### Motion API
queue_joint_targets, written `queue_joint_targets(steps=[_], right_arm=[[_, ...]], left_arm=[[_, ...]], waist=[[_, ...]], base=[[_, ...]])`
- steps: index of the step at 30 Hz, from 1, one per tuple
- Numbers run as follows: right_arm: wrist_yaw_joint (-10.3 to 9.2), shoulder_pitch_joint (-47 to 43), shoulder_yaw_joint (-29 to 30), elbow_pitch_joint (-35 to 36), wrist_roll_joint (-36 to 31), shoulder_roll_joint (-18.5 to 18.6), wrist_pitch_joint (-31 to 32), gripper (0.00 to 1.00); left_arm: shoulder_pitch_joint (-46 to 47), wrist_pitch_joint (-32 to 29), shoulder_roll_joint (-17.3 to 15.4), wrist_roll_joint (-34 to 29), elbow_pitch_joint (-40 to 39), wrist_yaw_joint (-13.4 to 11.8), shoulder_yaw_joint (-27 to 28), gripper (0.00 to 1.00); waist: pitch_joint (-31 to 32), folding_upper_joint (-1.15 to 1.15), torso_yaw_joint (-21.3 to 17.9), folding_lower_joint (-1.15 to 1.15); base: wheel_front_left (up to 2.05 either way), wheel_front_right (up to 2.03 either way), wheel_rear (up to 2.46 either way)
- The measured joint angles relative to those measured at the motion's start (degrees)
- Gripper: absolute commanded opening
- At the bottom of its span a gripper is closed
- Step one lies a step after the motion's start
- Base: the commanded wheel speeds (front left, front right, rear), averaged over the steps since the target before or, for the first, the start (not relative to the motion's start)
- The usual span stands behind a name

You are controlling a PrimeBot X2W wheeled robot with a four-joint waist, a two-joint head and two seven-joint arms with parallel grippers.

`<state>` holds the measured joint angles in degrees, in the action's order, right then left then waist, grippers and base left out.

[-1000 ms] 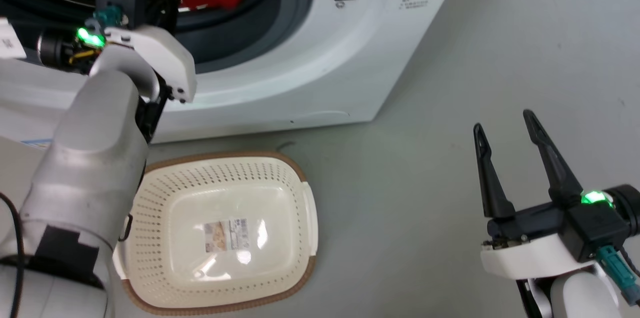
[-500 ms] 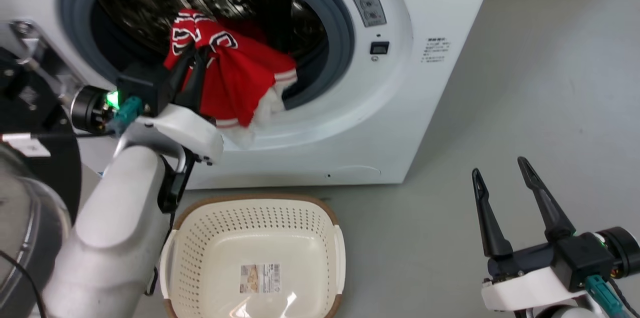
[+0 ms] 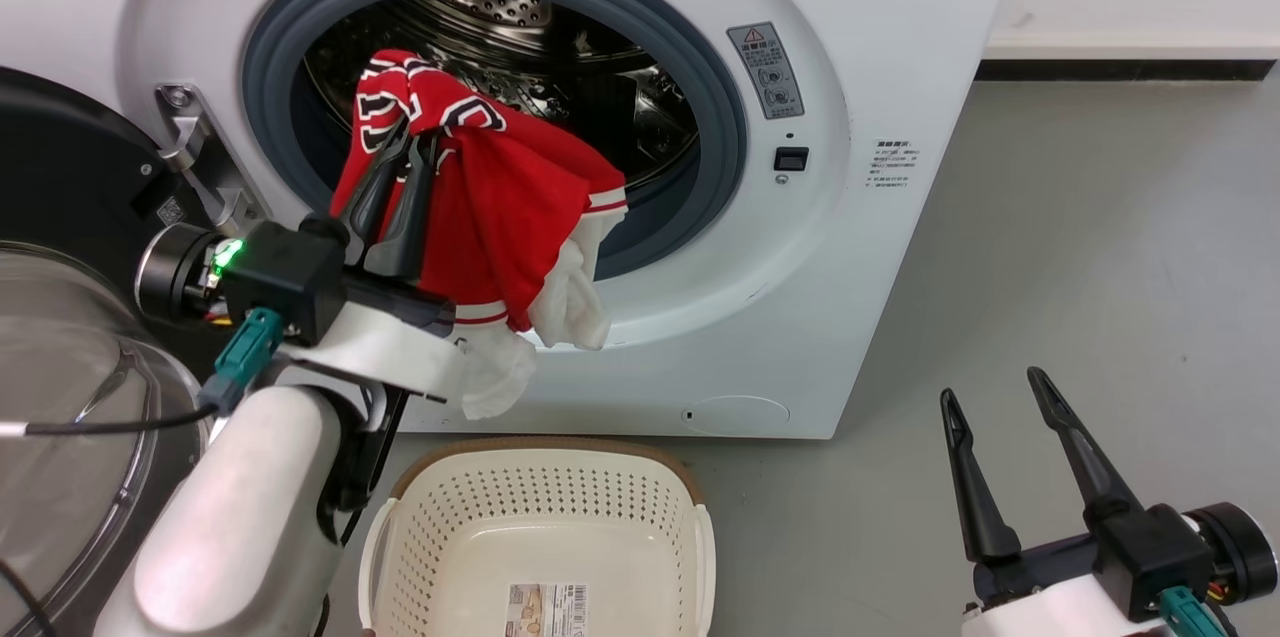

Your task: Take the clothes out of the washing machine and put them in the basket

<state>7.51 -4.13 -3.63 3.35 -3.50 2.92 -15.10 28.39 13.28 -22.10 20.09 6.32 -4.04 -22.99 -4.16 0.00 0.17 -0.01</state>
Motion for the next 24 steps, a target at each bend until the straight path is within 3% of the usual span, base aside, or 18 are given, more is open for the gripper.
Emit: queue_joint_targets(steps=[7,13,24], right_arm=[[0.0,-0.68,-0.02,0.07,0.03,0.0,0.0,1.0],[0.0,-0.59,-0.13,0.34,0.08,-0.01,0.0,1.0],[0.0,2.86,0.35,1.19,-0.29,0.0,0.0,1.0]], left_arm=[[-4.84,-2.49,-2.3,-0.43,-9.24,-2.48,0.19,0.0],[-9.74,-3.98,-2.91,-0.36,-11.85,-3.04,-1.22,0.0],[-15.34,-1.78,-0.04,2.22,-1.8,-0.94,-5.34,0.0]], waist=[[0.51,0.0,0.29,0.0],[-0.74,0.0,0.21,0.0],[-7.05,0.0,-0.72,0.01]], base=[[0.0,0.0,0.0],[0.0,0.0,0.0],[0.0,0.0,0.0]])
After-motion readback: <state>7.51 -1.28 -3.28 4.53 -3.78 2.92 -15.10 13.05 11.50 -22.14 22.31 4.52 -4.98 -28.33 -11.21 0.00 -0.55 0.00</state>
